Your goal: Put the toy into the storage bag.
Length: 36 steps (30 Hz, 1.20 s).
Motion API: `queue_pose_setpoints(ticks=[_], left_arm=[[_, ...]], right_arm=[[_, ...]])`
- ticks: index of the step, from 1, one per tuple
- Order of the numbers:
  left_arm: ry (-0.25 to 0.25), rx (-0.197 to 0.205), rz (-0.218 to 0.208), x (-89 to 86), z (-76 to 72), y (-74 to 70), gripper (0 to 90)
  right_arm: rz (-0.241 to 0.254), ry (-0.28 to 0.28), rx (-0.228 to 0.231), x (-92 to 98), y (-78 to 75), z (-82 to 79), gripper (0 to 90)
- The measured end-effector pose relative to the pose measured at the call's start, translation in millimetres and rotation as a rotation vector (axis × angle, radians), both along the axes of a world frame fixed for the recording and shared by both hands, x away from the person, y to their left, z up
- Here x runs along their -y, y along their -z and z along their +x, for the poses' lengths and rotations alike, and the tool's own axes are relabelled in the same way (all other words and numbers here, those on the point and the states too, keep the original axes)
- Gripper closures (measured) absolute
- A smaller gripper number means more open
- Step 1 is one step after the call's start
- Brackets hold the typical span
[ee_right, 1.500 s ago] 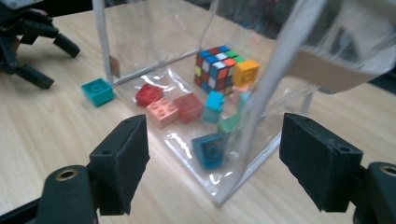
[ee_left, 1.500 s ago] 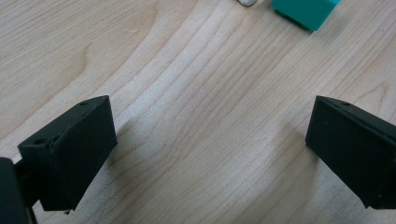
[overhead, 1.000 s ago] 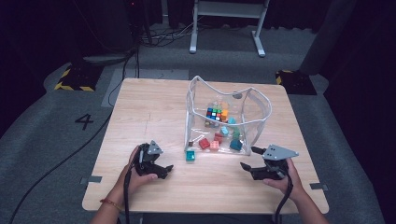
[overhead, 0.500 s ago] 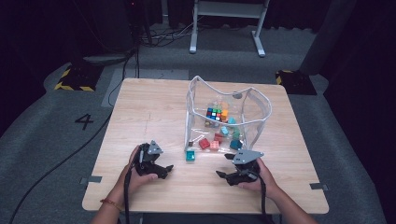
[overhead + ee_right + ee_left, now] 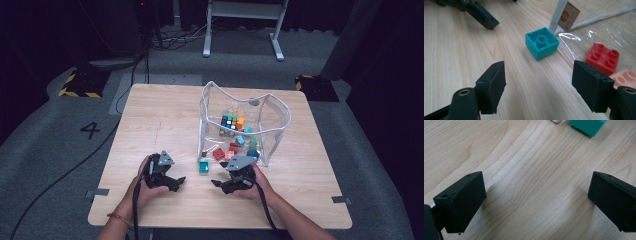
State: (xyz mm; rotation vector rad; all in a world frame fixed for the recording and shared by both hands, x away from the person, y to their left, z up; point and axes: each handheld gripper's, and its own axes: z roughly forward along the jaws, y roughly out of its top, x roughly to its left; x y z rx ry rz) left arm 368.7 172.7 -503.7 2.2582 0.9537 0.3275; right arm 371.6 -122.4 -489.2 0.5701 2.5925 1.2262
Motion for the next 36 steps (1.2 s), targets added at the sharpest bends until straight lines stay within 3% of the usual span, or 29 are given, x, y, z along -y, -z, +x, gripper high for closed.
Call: queue_pose_setpoints(ticks=[1, 8, 11, 15, 19, 23, 29, 31, 32, 35, 36], left_arm=[[0.0, 0.0, 0.0, 0.0, 0.0, 0.0, 1.7], [0.0, 0.0, 0.0, 0.0, 0.0, 0.0, 1.7], [0.002, 0.0, 0.001, -0.1, 0.1, 0.0, 1.7], [0.001, -0.001, 0.001, -0.1, 0.0, -0.1, 1.7], [0.0, -0.002, 0.001, -0.1, -0.1, -0.1, 1.7], [0.001, -0.001, 0.001, -0.1, 0.0, -0.1, 1.7], [0.0, -0.002, 0.001, -0.1, -0.1, -0.1, 1.7], [0.0, -0.003, 0.001, -0.1, -0.2, -0.1, 1.7], [0.0, -0.002, 0.001, -0.1, -0.1, -0.1, 1.7], [0.0, -0.002, 0.001, -0.1, -0.1, -0.1, 1.7], [0.002, -0.001, 0.001, -0.1, 0.0, -0.1, 1.7]], right_arm=[[0.018, 0.001, -0.01, -2.9, 0.4, 0.8, 27.7], [0.023, -0.003, 0.015, -18.2, 2.9, 9.1, 28.0], [0.031, -0.007, 0.005, -24.6, 4.5, 12.2, 28.0], [0.009, 0.0, 0.028, -35.5, 7.6, 13.1, 27.8], [0.018, 0.023, 0.005, -41.2, 9.6, 15.2, 27.6], [-0.01, 0.014, 0.033, -45.5, 13.8, 21.9, 27.7], [-0.019, 0.021, 0.016, -53.1, 12.2, 24.1, 27.8], [-0.023, 0.0, 0.043, -55.7, 12.9, 25.9, 27.8], [-0.025, 0.01, 0.026, -57.4, 12.7, 24.4, 28.0], [-0.048, -0.01, 0.052, -58.5, 14.2, 25.0, 33.0], [-0.039, -0.012, 0.038, -58.8, 14.1, 24.9, 37.5]])
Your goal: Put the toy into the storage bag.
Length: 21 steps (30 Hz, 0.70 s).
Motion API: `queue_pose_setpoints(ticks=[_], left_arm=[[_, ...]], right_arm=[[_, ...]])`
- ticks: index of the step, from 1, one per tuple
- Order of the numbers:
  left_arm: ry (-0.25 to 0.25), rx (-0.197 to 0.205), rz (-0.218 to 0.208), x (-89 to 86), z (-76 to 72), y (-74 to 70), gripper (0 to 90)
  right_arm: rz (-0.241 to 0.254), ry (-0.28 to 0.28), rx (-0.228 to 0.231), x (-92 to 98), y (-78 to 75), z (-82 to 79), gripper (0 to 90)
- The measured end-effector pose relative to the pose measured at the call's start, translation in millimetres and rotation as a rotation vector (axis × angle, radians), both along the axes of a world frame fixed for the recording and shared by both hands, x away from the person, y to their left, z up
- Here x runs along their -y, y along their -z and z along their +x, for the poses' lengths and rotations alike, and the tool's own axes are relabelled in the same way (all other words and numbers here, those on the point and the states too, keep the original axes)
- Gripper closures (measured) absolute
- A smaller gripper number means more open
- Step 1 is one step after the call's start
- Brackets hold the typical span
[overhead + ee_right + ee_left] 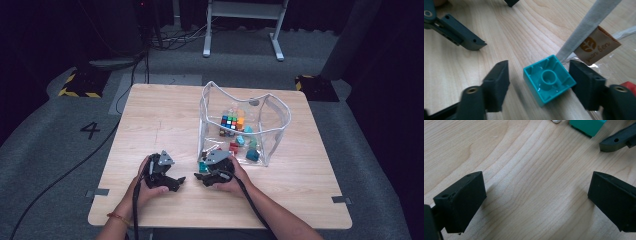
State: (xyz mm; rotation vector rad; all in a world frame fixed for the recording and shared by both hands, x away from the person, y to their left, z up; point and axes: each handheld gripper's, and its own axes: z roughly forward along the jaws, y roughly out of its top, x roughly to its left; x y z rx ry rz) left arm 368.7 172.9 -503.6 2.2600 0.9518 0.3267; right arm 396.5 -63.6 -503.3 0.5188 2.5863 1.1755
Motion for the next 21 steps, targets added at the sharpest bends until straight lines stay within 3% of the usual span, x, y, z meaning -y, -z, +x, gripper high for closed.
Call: queue_pose_setpoints(ticks=[4, 7, 10, 15, 19, 21], left_arm=[[0.0, 0.0, 0.0, 0.0, 0.0, 0.0, 1.7], [0.0, 0.0, 0.0, 0.0, 0.0, 0.0, 1.7], [0.0, 0.0, 0.0, 0.0, 0.0, 0.0, 1.7], [0.0, -0.002, -0.002, 0.1, -0.1, 0.1, 1.7], [-0.001, -0.001, -0.003, 0.2, -0.1, 0.1, 1.7], [0.0, -0.002, -0.002, 0.1, -0.1, 0.1, 1.7]], right_arm=[[0.02, -0.007, -0.039, 3.1, -0.3, -0.2, 50.5], [0.024, -0.024, -0.041, 6.2, -0.6, -1.2, 58.5], [0.015, -0.04, -0.047, 9.6, -2.0, -3.2, 59.1], [0.048, -0.067, -0.03, 18.3, -8.8, -11.0, 59.2], [0.046, -0.06, -0.023, 32.8, -15.6, -13.9, 59.2], [0.043, -0.037, -0.049, 40.3, -17.2, -15.7, 59.2]])
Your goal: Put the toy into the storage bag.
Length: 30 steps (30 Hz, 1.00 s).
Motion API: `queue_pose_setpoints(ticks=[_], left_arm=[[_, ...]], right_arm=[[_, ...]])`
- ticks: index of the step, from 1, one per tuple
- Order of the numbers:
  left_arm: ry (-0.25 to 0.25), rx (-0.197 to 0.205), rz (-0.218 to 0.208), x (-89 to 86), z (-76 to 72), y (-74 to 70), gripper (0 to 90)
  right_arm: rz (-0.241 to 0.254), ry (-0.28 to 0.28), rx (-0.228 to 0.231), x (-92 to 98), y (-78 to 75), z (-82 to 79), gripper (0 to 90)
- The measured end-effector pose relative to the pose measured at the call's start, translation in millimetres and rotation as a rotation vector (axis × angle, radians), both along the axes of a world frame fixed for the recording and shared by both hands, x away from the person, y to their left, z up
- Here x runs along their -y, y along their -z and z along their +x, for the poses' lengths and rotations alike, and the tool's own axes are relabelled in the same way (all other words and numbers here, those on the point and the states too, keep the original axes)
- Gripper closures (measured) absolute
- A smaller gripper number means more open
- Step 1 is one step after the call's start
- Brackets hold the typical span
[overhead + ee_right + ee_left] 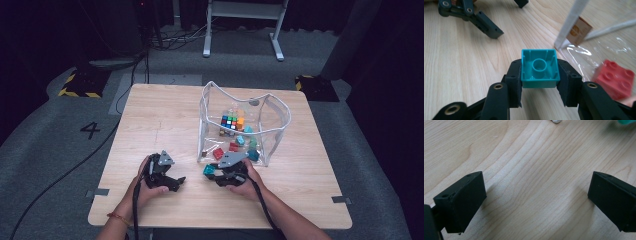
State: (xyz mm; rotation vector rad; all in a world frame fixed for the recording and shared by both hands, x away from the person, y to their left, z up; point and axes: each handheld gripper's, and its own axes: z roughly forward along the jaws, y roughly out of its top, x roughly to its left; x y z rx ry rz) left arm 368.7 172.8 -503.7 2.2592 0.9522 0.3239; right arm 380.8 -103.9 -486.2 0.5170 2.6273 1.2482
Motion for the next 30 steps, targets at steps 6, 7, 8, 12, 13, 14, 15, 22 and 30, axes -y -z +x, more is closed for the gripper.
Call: queue_pose_setpoints(ticks=[6, 7, 8, 12, 13, 14, 15, 22, 30], left_arm=[[-0.002, 0.002, 0.001, 0.0, 0.0, 0.0, 1.7], [-0.002, 0.002, 0.001, 0.0, 0.0, 0.0, 1.7], [-0.002, 0.002, 0.001, 0.0, 0.0, 0.0, 1.7], [-0.002, 0.002, 0.001, 0.0, 0.0, 0.0, 1.7], [-0.002, 0.002, 0.001, 0.0, 0.0, 0.0, 1.7], [-0.002, 0.003, 0.001, 0.0, 0.0, 0.0, 1.7], [-0.002, 0.001, 0.0, 0.1, 0.0, 0.0, 1.7], [-0.002, 0.002, 0.001, 0.0, 0.0, 0.0, 1.7], [-0.002, 0.002, 0.001, 0.0, 0.0, 0.0, 1.7]], right_arm=[[-0.024, 0.013, 0.003, 19.5, -2.8, -2.5, 59.2], [-0.017, 0.019, 0.0, 21.9, -3.5, -3.4, 59.2], [-0.023, 0.019, 0.008, 26.0, -4.8, -3.6, 59.2], [-0.018, 0.037, 0.008, 36.3, -8.0, -6.9, 59.2], [-0.017, 0.02, 0.029, 39.2, -8.3, -5.5, 59.2], [-0.007, 0.022, 0.033, 42.9, -8.6, -6.0, 59.1], [-0.007, 0.024, 0.031, 46.3, -9.1, -6.4, 59.2], [-0.025, 0.048, 0.047, 72.1, -11.1, -8.2, 59.2], [-0.023, 0.1, 0.039, 101.2, -13.9, -13.9, 59.2]])
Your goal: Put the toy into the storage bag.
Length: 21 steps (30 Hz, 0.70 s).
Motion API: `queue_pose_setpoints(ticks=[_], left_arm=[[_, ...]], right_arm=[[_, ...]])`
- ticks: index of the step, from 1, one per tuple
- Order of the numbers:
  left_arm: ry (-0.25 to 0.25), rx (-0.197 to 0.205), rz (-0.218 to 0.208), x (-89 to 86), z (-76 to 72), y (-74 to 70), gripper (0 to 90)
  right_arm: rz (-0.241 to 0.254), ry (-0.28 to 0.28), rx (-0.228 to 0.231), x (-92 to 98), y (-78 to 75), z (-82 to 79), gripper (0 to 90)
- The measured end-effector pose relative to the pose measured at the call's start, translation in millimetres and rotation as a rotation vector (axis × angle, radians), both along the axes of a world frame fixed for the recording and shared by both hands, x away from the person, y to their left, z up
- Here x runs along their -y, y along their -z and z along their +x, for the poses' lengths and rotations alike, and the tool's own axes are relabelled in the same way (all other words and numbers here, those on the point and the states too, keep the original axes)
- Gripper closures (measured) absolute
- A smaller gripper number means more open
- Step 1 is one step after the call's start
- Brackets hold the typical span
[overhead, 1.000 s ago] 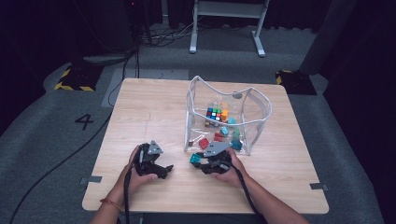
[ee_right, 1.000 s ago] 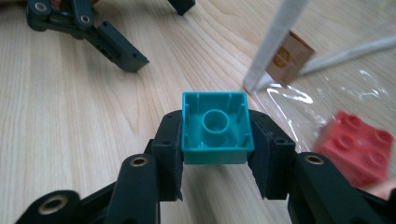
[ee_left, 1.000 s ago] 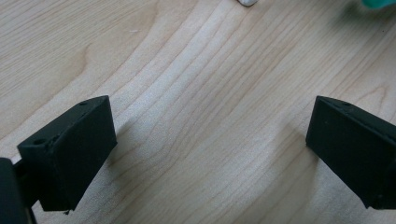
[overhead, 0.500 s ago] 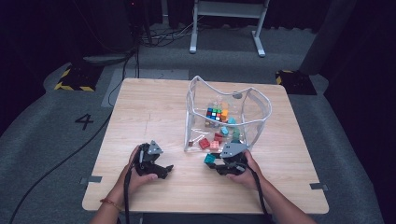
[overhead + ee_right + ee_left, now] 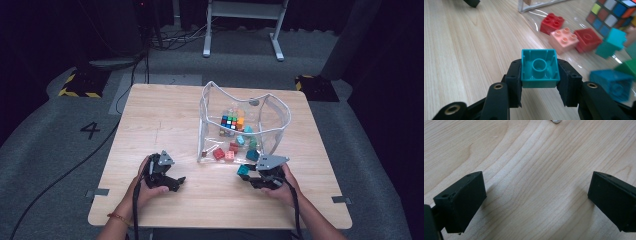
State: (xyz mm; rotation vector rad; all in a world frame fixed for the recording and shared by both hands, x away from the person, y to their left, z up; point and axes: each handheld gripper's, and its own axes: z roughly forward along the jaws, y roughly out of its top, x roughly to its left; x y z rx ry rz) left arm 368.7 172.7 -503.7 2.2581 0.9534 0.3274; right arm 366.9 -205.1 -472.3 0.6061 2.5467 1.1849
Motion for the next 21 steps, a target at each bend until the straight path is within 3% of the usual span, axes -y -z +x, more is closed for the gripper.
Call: queue_pose_setpoints(ticks=[9, 14, 21], left_arm=[[0.0, -0.004, -0.004, 0.2, -0.1, 0.2, 1.7], [0.0, -0.003, -0.003, 0.2, -0.1, 0.2, 1.7], [0.002, -0.004, -0.003, 0.1, -0.1, 0.1, 1.7]], right_arm=[[0.005, 0.05, 0.011, 30.1, -1.8, 0.2, 59.2], [-0.021, 0.072, 0.014, 45.5, 0.6, -1.7, 59.2], [-0.001, 0.135, 0.013, 72.8, 3.6, -3.2, 59.2]])
